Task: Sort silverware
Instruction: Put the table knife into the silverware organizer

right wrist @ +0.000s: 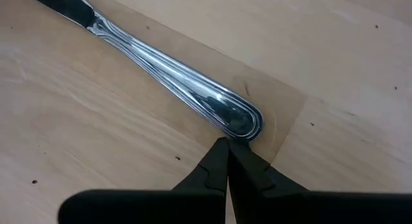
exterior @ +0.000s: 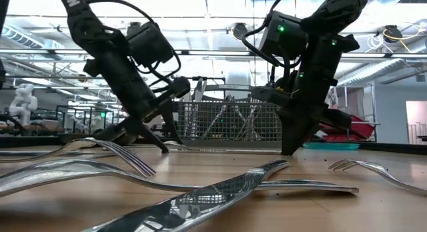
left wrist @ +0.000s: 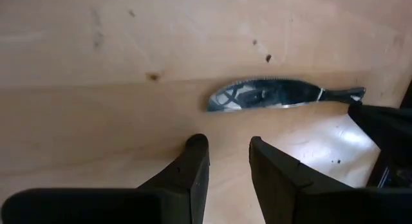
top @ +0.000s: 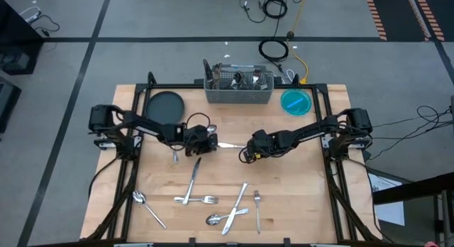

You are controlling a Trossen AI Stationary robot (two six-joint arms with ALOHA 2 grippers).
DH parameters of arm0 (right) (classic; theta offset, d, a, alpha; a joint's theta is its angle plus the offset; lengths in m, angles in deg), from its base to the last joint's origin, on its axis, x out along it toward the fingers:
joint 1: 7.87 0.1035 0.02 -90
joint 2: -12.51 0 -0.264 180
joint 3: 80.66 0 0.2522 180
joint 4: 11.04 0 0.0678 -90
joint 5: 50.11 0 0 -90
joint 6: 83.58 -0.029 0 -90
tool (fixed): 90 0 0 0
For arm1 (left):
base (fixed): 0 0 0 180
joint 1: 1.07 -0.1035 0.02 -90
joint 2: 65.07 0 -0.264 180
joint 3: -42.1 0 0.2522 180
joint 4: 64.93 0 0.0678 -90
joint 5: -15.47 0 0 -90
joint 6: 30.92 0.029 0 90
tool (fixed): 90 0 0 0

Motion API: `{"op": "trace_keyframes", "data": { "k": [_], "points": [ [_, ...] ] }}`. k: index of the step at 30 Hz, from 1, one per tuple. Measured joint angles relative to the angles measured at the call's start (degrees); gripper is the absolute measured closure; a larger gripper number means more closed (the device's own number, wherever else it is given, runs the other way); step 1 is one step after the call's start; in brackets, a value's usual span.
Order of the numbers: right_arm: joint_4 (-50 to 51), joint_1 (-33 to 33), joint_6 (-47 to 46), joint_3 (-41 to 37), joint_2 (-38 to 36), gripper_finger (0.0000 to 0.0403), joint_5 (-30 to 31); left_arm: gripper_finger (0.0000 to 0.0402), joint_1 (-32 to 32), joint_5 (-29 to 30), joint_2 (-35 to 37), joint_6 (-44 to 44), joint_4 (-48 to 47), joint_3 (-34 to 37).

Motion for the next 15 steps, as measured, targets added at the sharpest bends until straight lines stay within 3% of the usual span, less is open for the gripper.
{"op": "trace_keyframes", "data": {
  "k": [15],
  "points": [
    [0.31,0.0,1.47,0.02,-0.04,0.0403,0.24,0.0282,-5.53,-0.21,0.08,6.91,-1.77,0.03]
  ]
}}
